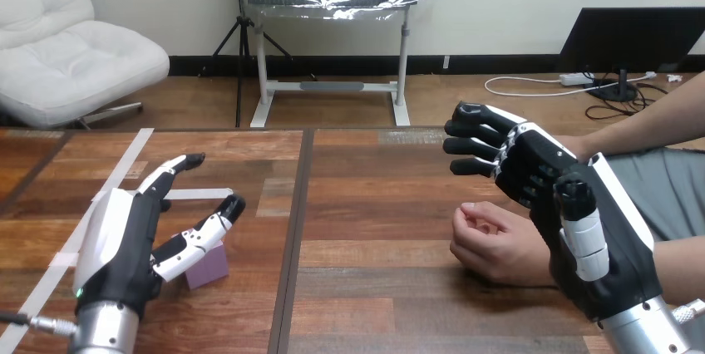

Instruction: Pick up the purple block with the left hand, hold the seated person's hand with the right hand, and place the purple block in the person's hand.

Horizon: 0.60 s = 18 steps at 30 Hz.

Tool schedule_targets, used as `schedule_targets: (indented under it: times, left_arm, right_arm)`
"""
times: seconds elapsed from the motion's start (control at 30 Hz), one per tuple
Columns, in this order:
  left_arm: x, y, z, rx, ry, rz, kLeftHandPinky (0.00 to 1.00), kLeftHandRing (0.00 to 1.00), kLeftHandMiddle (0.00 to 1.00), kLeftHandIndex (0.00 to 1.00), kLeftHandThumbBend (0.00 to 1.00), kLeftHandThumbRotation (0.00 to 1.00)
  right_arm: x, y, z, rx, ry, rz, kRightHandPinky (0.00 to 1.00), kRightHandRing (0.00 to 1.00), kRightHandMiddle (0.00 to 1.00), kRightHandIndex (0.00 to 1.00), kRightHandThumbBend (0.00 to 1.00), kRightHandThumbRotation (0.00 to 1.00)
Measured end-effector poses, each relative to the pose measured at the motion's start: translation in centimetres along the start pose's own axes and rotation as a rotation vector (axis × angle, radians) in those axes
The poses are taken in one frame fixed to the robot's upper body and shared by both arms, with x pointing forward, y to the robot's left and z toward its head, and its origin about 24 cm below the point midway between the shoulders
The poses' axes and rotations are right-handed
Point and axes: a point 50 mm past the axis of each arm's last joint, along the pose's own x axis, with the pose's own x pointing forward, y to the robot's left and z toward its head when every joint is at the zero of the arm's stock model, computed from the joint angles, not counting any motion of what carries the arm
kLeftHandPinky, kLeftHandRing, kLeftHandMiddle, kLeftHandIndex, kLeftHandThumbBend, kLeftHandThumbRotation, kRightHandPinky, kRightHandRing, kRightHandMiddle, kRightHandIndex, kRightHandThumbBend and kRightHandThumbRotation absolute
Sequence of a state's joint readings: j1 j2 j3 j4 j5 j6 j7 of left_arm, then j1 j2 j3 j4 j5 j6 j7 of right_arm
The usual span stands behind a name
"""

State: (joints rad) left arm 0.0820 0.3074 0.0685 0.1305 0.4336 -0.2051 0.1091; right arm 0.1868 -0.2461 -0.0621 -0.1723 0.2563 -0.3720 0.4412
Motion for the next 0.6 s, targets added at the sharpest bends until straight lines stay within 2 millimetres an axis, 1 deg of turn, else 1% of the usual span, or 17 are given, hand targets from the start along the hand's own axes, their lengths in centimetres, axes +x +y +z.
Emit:
schedule_targets:
  times: [0.13, 0.6]
  left_arm:
    - [0.5, 0.0, -0.4, 0.033, 0.014, -0.013, 0.75, 0.87, 0.87, 0.83, 0.72, 0.61]
    - [1.8, -0.7, -1.6, 0.091, 0.058, -0.065, 0.73, 0.85, 0.86, 0.82, 0.74, 0.55]
  right_arm:
    - [0.0, 0.0, 0.0, -0.001, 0.000, 0.001, 0.76, 0.81, 0.82, 0.82, 0.91, 0.98]
    - [0.1, 0.0, 0.0, -0.001, -0.002, 0.000, 0.78, 0.82, 0.83, 0.82, 0.92, 0.98]
